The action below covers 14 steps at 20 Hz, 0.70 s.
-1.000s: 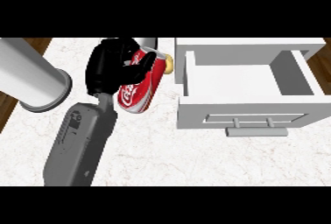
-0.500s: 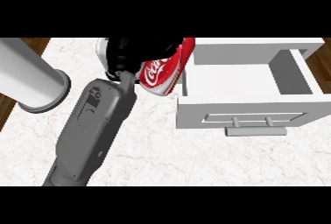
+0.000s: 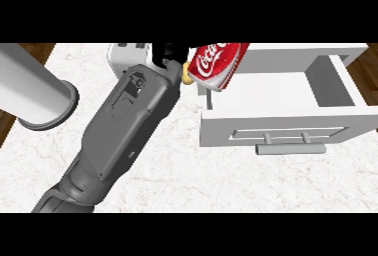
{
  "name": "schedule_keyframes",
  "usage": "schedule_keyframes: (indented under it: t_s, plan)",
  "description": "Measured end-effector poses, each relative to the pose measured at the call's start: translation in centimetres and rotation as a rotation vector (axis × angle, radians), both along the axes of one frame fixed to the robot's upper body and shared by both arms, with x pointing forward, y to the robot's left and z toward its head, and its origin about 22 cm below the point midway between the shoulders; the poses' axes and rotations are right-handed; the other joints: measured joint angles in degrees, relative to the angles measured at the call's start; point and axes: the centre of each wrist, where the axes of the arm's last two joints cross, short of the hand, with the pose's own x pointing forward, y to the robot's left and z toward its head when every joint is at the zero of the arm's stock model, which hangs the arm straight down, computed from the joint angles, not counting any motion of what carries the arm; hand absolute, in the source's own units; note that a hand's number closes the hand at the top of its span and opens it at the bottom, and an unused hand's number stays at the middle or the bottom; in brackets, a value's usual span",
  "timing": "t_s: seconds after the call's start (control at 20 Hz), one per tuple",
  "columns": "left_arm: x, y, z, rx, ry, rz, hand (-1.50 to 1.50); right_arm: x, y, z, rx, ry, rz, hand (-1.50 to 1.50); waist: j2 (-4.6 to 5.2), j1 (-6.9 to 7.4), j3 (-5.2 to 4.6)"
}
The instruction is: Pick up the can, place it into the drawer and close the drawer
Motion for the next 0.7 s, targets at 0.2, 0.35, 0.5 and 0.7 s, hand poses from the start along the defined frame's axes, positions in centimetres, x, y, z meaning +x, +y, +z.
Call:
schedule_keyframes:
  t_s: [0.2,0.35,0.5,0.7]
  plan:
    - [0.9,-1.5,0.3,0.016,0.001,0.0,1.5,0.6,0.1,0.2,0.0,-0.003,0.004,-1.5,0.16,-0.49,0.01]
    - [1.1,-2.5,0.8,0.023,0.01,0.0,1.5,0.5,-0.1,0.4,0.0,0.002,0.005,-1.5,0.15,-0.66,0.01]
    - [1.3,-3.3,0.8,0.027,0.016,-0.007,1.5,0.8,0.3,0.6,-0.001,0.0,0.007,-1.5,0.23,-1.08,0.02]
    - [2.0,-4.0,0.9,0.037,0.028,-0.001,1.5,1.0,0.6,0.8,-0.004,-0.009,0.022,-1.5,0.39,-1.68,0.03]
